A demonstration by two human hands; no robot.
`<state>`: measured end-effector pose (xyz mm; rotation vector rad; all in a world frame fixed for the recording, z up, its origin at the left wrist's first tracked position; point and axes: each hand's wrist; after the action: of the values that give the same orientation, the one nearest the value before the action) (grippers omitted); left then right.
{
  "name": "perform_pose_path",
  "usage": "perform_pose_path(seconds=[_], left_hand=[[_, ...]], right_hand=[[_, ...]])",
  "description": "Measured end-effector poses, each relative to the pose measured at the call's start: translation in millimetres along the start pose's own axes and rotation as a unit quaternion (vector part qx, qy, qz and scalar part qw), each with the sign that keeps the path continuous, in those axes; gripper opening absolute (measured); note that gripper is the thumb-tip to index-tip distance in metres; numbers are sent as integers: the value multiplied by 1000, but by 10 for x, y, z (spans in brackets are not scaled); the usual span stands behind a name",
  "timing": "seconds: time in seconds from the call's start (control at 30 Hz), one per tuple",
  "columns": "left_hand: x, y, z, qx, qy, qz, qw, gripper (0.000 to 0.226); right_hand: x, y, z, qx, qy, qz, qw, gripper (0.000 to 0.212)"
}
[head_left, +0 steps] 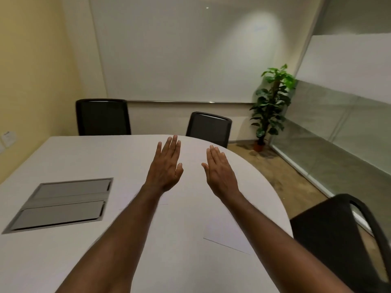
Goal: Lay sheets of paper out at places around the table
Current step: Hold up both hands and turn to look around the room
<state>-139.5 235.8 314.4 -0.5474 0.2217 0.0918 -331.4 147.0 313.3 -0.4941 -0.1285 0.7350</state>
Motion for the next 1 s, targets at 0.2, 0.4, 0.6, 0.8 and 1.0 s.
perform_pose_path(seconds=[0.2,0.4,0.6,0.8,1.0], left_hand=[[-1538,-440,-286,-17,24,-66,997,76],[-3021,-836,-724,2,45,-134,990,75],[-4091,-1336,-1289,11,66,-200,978,74],[-5106,-2099,-1881,-5,127,-211,969,75],[-5973,-2845,-2475,-7,153,-229,961,73]], right_hand=[[-1449,593,610,-27,72,-40,996,57],[-2741,1158,1094,-56,110,-112,986,57],[-3869,1518,1339,-73,146,-187,969,57],[-5030,1638,1461,-57,209,-212,953,57],[-6137,1455,1543,-68,233,-249,938,57]])
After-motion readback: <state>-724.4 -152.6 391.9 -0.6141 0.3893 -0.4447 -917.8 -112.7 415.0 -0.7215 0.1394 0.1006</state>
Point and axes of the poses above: each hand's wrist, its own y-axis away from the middle knuckle, its own z-axis out of the back of the hand, x = y × z, and after that the axes turned 12 degrees about y, right-handed
